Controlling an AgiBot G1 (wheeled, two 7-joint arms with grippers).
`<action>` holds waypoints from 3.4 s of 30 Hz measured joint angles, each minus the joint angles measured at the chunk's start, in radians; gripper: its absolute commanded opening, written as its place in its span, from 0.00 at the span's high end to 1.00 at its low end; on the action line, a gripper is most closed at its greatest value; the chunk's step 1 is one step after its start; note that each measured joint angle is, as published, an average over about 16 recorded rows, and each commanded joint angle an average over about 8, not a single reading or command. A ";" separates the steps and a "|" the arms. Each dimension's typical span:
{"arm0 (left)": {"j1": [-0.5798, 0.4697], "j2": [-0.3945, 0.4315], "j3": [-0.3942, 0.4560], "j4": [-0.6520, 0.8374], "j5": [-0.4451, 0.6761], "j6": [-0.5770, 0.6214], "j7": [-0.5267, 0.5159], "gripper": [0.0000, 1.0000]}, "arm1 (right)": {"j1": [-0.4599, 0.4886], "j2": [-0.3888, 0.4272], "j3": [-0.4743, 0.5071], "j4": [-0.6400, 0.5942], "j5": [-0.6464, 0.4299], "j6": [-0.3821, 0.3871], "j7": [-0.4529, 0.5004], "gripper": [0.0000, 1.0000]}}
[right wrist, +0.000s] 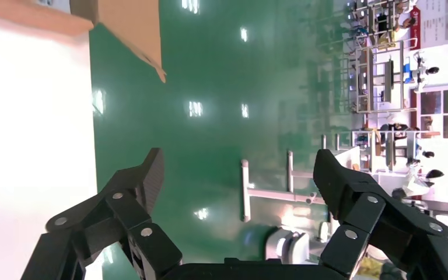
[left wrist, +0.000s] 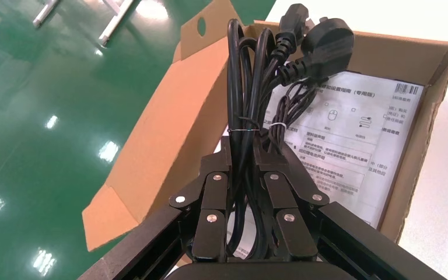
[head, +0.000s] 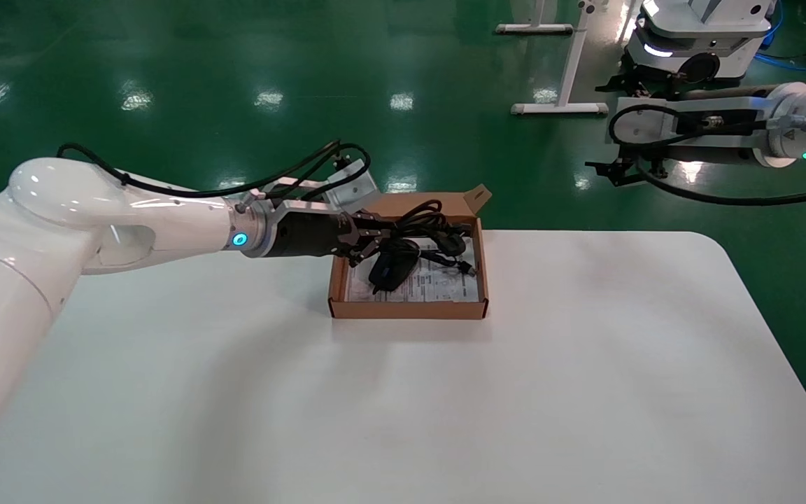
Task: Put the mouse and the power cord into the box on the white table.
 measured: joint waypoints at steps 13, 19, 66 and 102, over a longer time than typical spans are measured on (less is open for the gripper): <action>0.051 -0.049 -0.029 -0.084 -0.047 0.031 -0.028 0.00 | -0.056 0.042 0.036 0.061 0.061 -0.050 0.064 0.00; 0.105 -0.114 -0.075 -0.181 -0.106 0.082 -0.059 0.00 | -0.121 0.081 0.074 0.149 0.125 -0.097 0.147 0.00; 0.588 -0.698 -0.485 -1.052 -0.627 0.546 -0.330 0.00 | -0.706 0.428 0.414 0.943 0.698 -0.517 0.892 0.00; 0.630 -0.749 -0.521 -1.127 -0.673 0.586 -0.354 0.00 | -0.759 0.460 0.445 1.014 0.750 -0.555 0.958 0.00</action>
